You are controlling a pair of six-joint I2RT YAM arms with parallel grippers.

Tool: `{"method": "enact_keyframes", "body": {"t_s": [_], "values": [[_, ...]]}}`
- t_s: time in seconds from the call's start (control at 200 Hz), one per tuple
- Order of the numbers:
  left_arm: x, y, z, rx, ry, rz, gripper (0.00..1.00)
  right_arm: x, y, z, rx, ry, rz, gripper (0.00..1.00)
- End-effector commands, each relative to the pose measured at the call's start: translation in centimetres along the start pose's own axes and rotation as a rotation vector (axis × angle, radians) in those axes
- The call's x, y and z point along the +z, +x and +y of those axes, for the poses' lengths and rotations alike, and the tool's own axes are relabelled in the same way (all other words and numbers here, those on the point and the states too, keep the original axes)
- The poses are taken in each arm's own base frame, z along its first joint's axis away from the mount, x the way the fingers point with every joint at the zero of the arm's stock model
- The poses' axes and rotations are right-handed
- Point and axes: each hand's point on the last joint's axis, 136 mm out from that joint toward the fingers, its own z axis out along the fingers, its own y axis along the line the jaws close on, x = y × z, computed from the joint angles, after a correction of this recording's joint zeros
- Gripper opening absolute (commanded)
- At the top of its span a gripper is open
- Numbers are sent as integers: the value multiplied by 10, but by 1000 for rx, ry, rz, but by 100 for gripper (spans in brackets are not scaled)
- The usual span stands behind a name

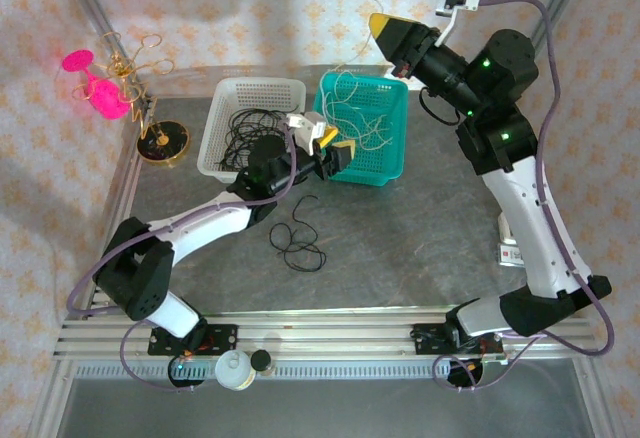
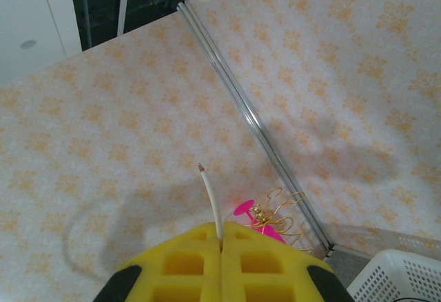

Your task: Untangle the cables

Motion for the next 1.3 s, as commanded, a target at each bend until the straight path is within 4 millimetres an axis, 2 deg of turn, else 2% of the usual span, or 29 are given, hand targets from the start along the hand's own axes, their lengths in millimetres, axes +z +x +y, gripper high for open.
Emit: {"method": "enact_keyframes", "body": {"t_s": [0.0, 0.31, 0.445, 0.766, 0.911, 0.961, 1.011, 1.196, 1.296], "values": [[6, 8, 12, -35, -34, 26, 62, -3, -8, 23, -6, -73, -13, 0], [9, 17, 13, -53, -24, 36, 60, -5, -12, 28, -14, -79, -17, 0], [5, 21, 12, -62, -23, 42, 56, -6, -15, 30, -20, -76, -26, 0], [-4, 44, 20, -64, -50, 100, 53, -9, -19, 37, -22, -89, -34, 0], [-6, 44, 23, -57, -58, 101, 50, -10, -20, 38, -21, -90, -34, 0], [-7, 42, 23, -54, -59, 95, 47, -10, -20, 38, -20, -93, -32, 0], [-7, 41, 24, -52, -63, 92, 38, -9, -18, 38, -19, -93, -29, 0], [-14, 34, 20, -39, -49, 71, 0, -10, -20, 36, -29, -78, -35, 0], [-21, 37, 20, -28, -48, 71, 0, -11, -21, 37, -33, -75, -38, 0]]}}
